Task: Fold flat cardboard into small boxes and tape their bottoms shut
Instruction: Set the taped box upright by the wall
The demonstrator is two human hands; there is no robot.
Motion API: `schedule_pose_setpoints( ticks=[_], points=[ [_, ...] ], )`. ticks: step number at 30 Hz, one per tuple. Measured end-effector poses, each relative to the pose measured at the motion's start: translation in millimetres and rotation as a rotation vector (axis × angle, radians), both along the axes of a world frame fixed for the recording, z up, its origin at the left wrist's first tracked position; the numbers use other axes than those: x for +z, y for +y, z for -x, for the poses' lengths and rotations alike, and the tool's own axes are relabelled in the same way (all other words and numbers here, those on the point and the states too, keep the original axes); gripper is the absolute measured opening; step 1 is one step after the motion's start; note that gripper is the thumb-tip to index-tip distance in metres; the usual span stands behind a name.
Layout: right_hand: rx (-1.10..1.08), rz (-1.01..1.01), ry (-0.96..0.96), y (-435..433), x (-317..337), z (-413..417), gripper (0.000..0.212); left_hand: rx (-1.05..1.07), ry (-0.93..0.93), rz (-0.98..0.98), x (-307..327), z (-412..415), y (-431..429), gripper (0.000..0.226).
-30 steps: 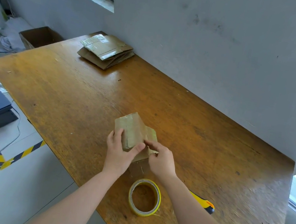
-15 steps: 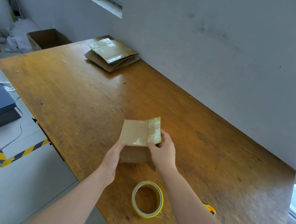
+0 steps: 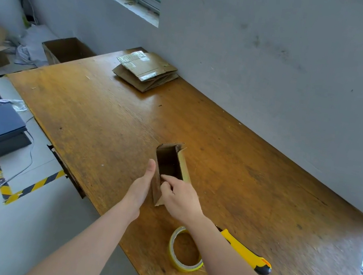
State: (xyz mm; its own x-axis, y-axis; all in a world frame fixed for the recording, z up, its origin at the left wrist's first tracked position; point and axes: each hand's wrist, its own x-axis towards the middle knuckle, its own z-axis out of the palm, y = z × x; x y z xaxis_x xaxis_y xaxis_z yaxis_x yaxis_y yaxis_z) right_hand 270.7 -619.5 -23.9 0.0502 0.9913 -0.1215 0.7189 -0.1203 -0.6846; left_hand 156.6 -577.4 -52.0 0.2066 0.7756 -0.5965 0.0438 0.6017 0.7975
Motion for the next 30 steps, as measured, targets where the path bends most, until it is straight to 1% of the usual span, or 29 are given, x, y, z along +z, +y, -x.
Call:
schedule_pose_setpoints(
  ticks=[2, 3, 5, 6, 7, 8, 9, 10, 11, 13, 15, 17, 23, 30],
  points=[
    [0.049, -0.073, 0.052, -2, 1, 1, 0.031, -0.027, 0.018, -0.029, -1, 3, 0, 0.096],
    [0.041, -0.159, 0.011, -3, 0, 2, 0.030, -0.034, 0.054, -0.050, -3, 4, 0, 0.088],
    [-0.068, -0.341, -0.215, -3, 1, -1, 0.021, -0.007, 0.139, -0.088, -8, 2, 1, 0.066],
    [-0.137, -0.374, -0.320, -2, 2, -3, 0.016, 0.005, 0.180, -0.107, -9, 2, 1, 0.059],
    [-0.203, -0.334, -0.379, -1, 4, -4, 0.023, 0.004, 0.227, -0.135, -8, 2, 1, 0.057],
    [-0.248, -0.241, -0.398, 1, 4, -6, 0.037, -0.012, 0.277, -0.174, -7, 3, 2, 0.054],
    [-0.277, -0.134, -0.374, 3, 3, -9, 0.049, -0.041, 0.309, -0.226, -6, 4, 3, 0.050],
    [-0.300, -0.044, -0.335, 4, 3, -11, 0.054, -0.094, 0.322, -0.280, -3, 5, 4, 0.042],
    [-0.302, 0.008, -0.303, 6, 3, -13, 0.051, -0.165, 0.330, -0.333, -1, 5, 6, 0.038],
    [-0.290, 0.022, -0.269, 8, 1, -16, 0.041, -0.303, 0.376, -0.406, 6, 2, 8, 0.046],
    [-0.331, 0.000, -0.222, 7, 1, -20, 0.037, -0.361, 0.398, -0.441, 11, -3, 11, 0.058],
    [-0.400, -0.020, -0.183, 5, 3, -27, 0.037, -0.394, 0.387, -0.452, 16, -9, 14, 0.062],
    [-0.618, -0.043, -0.127, -5, 17, -58, 0.039, -0.569, 0.358, -0.552, 40, -48, 28, 0.060],
    [-0.888, -0.073, -0.088, -44, 29, -117, 0.039, -0.806, 0.310, -0.661, 52, -131, 22, 0.058]
  ],
)
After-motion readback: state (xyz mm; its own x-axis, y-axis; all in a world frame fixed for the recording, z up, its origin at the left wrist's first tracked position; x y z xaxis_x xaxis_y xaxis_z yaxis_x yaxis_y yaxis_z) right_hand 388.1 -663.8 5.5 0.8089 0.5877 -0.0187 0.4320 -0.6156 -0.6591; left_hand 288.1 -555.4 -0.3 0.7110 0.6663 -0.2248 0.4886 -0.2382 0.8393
